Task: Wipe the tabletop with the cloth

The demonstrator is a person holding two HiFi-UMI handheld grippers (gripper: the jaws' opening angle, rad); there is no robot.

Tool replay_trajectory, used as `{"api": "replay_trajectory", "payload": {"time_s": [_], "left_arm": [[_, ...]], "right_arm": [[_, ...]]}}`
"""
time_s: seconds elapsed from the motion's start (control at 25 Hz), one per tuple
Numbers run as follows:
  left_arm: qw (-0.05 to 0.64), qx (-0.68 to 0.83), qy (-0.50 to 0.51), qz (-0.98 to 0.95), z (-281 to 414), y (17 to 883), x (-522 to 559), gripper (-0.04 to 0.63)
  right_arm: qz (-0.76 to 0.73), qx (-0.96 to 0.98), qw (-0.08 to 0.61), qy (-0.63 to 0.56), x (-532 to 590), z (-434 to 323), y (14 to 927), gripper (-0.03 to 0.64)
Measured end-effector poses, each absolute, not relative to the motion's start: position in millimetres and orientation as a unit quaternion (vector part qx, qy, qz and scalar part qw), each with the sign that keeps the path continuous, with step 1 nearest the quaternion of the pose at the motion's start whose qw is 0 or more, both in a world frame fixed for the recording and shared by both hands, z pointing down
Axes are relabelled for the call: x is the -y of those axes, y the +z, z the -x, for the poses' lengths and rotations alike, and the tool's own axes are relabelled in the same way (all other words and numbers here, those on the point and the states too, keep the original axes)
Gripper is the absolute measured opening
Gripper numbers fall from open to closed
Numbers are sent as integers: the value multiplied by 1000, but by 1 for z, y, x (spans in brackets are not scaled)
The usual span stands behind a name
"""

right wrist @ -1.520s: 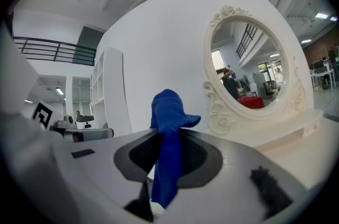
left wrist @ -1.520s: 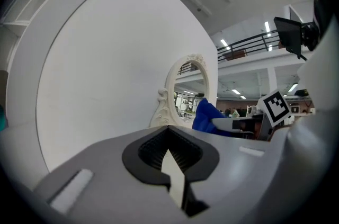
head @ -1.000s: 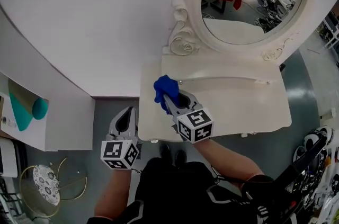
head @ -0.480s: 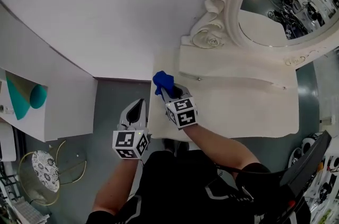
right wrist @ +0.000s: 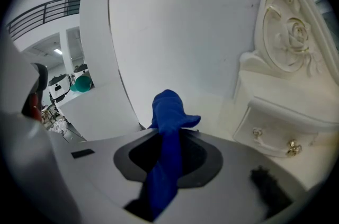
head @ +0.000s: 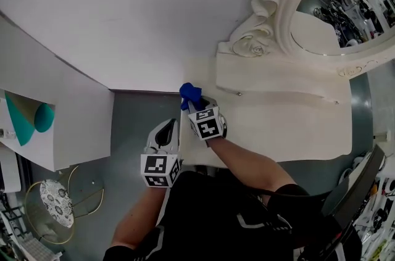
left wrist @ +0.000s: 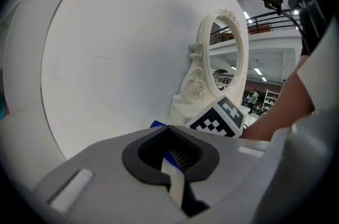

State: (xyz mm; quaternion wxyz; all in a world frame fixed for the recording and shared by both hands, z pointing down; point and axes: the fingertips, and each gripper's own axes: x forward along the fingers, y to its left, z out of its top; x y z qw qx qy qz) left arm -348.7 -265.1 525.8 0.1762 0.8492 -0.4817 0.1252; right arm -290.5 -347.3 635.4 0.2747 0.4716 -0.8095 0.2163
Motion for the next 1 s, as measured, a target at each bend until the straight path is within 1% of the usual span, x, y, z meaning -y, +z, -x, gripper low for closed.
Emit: {"api": "replay_trajectory", "payload": {"time_s": [0.24, 0.56, 1.0], "left_arm": [[173, 471, 126, -855, 344, 523, 270, 9], [173, 474, 126, -854, 330, 522, 273, 8], [167, 467, 126, -859, 278, 514, 273, 9]], "right_arm": [[-457, 802, 324, 209, 348, 284, 648, 89], [-449, 796, 332, 233, 341, 262, 650, 89], [-484, 769, 318, 271, 328, 177, 652, 89]]}}
